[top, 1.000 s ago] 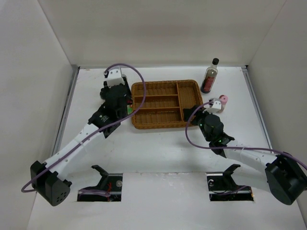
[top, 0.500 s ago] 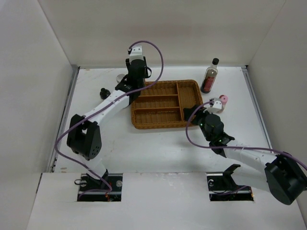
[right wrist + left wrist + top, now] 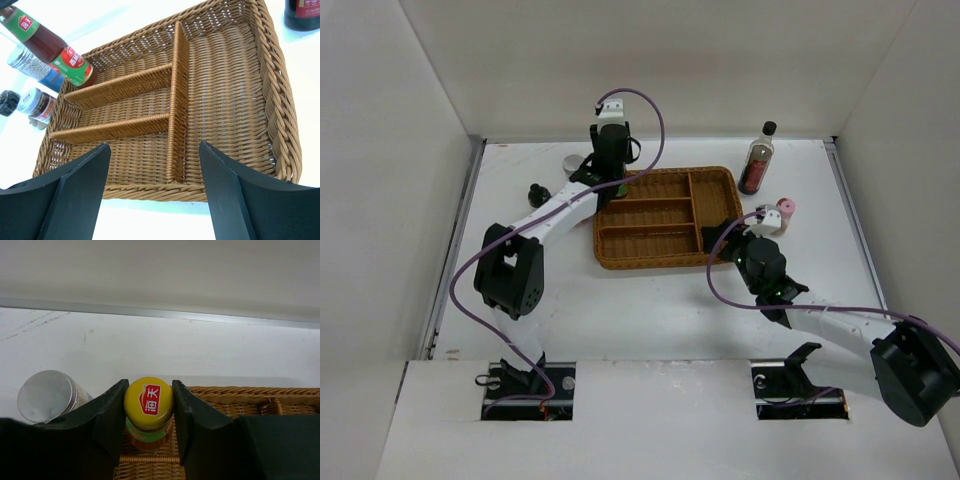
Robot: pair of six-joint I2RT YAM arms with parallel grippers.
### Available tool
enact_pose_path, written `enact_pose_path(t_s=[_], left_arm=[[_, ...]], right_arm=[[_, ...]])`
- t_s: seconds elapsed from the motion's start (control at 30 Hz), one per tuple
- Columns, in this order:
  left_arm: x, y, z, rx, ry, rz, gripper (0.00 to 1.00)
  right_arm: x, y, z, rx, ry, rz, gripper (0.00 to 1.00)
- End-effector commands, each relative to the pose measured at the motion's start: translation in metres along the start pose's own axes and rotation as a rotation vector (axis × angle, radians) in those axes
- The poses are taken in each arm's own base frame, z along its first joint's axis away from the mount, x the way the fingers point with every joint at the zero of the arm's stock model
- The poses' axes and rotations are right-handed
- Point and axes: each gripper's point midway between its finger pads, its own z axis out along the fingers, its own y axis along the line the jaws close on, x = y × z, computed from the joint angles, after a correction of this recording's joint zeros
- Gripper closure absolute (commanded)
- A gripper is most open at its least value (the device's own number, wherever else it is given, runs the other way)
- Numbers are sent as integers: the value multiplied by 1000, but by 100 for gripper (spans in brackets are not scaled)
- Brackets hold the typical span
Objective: Organize the condiment bottles
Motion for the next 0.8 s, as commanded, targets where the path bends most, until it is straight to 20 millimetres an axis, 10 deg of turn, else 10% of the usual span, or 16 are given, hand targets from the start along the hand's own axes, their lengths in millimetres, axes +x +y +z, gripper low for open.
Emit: enact_pose_path(t_s=[0.0,0.4,0.63,0.77], left_arm=[[-55,-7,-8,29,-178,-108,84],[8,7,-3,-12,-119,-102,65],[-12,9,-22,-1,-164,-122,26],[-29,11,-35,9,-188,-132,20]], right_arm=[[-26,19,3,-50,-65,38,22],[-25,16,4,-37,-62,34,21],[-27,16,3,-37,-68,32,20],[-23,14,5,-34,-54,37,20]])
